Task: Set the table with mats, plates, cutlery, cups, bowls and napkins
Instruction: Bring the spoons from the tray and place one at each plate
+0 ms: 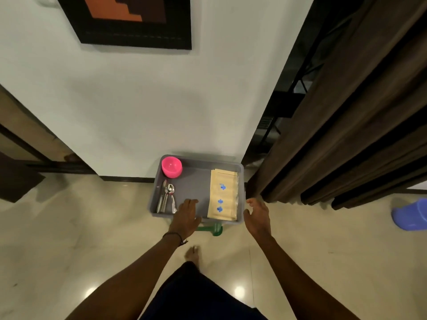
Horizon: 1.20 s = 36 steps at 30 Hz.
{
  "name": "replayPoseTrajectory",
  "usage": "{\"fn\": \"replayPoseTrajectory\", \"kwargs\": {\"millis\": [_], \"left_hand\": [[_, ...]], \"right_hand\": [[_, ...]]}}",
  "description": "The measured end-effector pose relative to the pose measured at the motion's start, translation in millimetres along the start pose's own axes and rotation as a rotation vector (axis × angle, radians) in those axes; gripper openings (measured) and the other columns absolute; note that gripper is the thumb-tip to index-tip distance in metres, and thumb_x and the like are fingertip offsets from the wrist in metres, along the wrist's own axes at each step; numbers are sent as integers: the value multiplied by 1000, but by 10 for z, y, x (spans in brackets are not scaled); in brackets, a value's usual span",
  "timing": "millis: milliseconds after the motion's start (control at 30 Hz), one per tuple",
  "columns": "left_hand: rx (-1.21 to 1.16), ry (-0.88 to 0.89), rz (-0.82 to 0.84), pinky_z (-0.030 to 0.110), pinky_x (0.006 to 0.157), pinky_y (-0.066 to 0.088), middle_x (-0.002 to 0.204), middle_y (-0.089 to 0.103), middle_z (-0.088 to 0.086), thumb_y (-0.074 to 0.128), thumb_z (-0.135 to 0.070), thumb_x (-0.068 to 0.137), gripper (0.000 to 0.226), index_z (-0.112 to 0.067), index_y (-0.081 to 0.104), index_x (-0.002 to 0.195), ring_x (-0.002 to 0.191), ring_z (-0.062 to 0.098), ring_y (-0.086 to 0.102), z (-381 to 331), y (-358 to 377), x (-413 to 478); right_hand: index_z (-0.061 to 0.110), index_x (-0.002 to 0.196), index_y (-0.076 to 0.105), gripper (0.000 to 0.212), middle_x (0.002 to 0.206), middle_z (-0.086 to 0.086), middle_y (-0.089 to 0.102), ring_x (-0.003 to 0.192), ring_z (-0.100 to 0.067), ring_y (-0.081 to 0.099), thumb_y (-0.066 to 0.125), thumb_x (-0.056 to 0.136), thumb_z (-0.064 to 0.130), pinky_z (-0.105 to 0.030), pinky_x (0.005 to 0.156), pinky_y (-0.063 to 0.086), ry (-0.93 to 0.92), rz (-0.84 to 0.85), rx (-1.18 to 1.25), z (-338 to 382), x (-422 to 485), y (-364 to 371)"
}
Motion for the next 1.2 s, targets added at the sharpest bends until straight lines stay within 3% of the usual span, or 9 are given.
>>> {"fn": "replayPoseTrajectory", "kwargs": {"millis": [300,433,700,867,1200], "left_hand": [[-18,-134,37,41,94,45,133,47,12,63,-24,88,57,-10,42,139,119,29,49,160,11,728],[-54,-244,35,45,97,44,132,47,17,64,-20,86,57,-5,43,137,119,35,50,312,-43,799],[-60,-429,-52,47,101,38,128,52,24,60,-5,80,56,2,46,135,121,41,46,738,-119,683],[-100,-466,-46,48,91,42,123,51,26,61,-4,86,43,6,50,126,112,44,50,886,-172,607],[-124,-437,42,45,96,40,131,48,24,58,-3,88,41,5,49,127,118,43,47,1448,-178,637]], "right_hand": [[24,109,57,18,112,1,60,107,-19,58,59,92,20,-39,89,53,-29,127,-40,102,895,173],[23,109,59,19,114,-1,60,105,-19,60,58,91,16,-37,89,52,-23,188,-30,282,1217,375],[17,111,61,19,113,-6,62,109,-24,58,58,92,14,-38,92,49,-84,418,25,614,1164,1228],[20,113,60,25,117,-3,61,110,-23,56,54,89,14,-38,90,49,-39,454,15,708,1067,1477],[13,115,62,27,116,-9,63,106,-24,61,57,88,12,-30,87,47,58,438,32,1049,860,2157]]}}
Point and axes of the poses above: each hand's wrist, its own x-axis towards the middle knuckle, its own y-axis out of the palm, z = x × y, the point moved 5 cm from there along x, towards the middle knuckle
